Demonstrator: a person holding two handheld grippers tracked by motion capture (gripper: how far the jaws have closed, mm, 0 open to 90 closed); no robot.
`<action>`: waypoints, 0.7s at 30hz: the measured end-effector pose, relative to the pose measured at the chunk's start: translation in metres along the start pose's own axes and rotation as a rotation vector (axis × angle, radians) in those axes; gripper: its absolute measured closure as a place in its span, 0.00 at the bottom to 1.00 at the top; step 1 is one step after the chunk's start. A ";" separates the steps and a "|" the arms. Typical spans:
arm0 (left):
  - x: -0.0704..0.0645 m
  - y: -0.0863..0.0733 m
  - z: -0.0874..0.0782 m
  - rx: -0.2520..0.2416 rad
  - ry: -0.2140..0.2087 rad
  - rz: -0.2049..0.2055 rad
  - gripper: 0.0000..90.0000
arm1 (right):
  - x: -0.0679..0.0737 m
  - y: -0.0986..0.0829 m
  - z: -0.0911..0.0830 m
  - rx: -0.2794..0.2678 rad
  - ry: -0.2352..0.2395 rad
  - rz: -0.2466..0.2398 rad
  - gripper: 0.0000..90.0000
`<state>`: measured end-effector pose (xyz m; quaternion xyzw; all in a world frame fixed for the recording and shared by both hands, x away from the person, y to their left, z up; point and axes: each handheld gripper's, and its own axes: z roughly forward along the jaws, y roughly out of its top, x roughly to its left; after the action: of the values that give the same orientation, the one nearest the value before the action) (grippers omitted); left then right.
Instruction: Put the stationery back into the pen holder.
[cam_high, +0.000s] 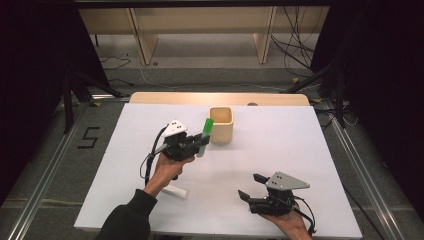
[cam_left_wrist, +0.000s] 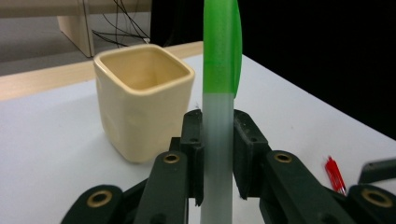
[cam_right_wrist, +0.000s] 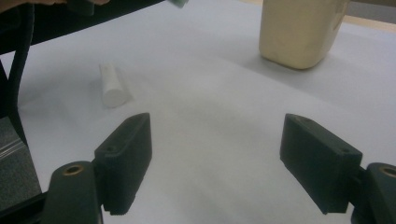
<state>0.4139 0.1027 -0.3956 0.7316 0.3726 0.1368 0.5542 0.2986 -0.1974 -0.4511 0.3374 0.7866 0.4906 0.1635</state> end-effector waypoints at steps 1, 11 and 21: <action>0.002 0.004 0.001 -0.002 0.000 -0.007 0.85 | 0.000 0.000 0.000 -0.001 0.001 0.000 0.29; 0.013 0.036 0.017 -0.037 -0.001 -0.040 0.85 | 0.003 -0.001 -0.001 0.002 0.013 -0.006 0.28; 0.014 0.061 0.037 -0.035 0.028 0.026 0.85 | 0.003 -0.002 0.000 0.001 0.012 -0.015 0.28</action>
<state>0.4696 0.0798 -0.3559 0.7247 0.3684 0.1605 0.5597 0.2956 -0.1961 -0.4521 0.3288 0.7902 0.4910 0.1624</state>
